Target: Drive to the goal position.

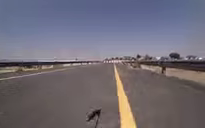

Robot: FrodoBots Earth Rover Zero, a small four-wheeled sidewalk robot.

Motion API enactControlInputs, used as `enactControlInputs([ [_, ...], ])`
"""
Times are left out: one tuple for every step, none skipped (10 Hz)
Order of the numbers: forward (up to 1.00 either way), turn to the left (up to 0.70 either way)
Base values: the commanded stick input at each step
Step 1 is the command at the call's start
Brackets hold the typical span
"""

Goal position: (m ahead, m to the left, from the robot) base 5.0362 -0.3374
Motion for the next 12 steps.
enactControlInputs([
  [1.00, -0.01],
  [1.00, -0.01],
  [1.00, -0.01],
  [1.00, -0.01],
  [1.00, -0.01],
  [1.00, -0.01],
  [1.00, -0.01],
  [1.00, -0.01],
  [1.00, -0.01],
  [1.00, -0.01],
  [1.00, -0.01],
  [1.00, -0.01],
])
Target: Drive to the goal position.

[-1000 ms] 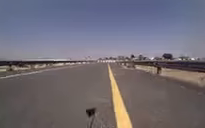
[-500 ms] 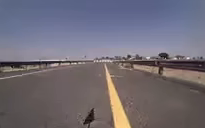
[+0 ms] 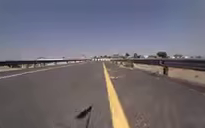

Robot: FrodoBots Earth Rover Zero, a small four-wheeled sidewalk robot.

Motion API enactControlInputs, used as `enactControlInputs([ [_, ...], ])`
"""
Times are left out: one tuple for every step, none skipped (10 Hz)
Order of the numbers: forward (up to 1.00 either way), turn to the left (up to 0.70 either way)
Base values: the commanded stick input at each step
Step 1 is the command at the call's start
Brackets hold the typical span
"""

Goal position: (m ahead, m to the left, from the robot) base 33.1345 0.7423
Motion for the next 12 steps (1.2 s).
enactControlInputs([
  [1.00, -0.01],
  [1.00, -0.01],
  [1.00, -0.01],
  [1.00, -0.01],
  [1.00, -0.01],
  [1.00, -0.01],
  [1.00, -0.01],
  [1.00, -0.01],
  [1.00, -0.01],
  [1.00, -0.01],
  [1.00, -0.01],
  [1.00, -0.01],
])
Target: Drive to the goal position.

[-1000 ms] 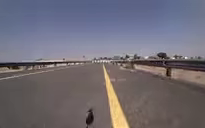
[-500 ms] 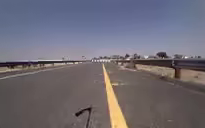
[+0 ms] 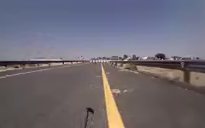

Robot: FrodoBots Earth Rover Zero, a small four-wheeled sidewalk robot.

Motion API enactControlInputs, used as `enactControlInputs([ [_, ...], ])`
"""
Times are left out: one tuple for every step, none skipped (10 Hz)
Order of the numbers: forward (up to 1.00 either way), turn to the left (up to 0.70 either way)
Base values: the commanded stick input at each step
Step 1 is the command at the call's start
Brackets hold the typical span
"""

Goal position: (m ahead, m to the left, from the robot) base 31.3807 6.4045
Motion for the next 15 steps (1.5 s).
enactControlInputs([
  [1.00, -0.01],
  [1.00, -0.01],
  [1.00, -0.01],
  [1.00, -0.01],
  [1.00, -0.01],
  [1.00, -0.01],
  [1.00, -0.01],
  [1.00, -0.01],
  [1.00, -0.01],
  [1.00, -0.01],
  [1.00, -0.01],
  [1.00, -0.01],
  [1.00, -0.01],
  [1.00, -0.01],
  [1.00, -0.01],
])
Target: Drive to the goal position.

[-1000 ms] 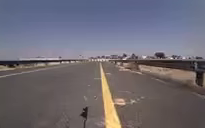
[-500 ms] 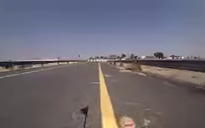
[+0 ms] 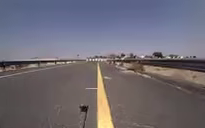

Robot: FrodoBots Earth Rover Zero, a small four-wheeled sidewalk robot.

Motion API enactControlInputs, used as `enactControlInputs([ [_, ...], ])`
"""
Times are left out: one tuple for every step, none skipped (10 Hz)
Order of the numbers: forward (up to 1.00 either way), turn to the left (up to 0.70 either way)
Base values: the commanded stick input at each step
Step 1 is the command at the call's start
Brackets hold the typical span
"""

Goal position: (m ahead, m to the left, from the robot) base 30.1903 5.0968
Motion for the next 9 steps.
enactControlInputs([
  [1.00, -0.01],
  [1.00, -0.01],
  [1.00, -0.01],
  [1.00, -0.01],
  [1.00, -0.01],
  [1.00, -0.01],
  [1.00, -0.01],
  [1.00, -0.01],
  [1.00, -0.01],
])
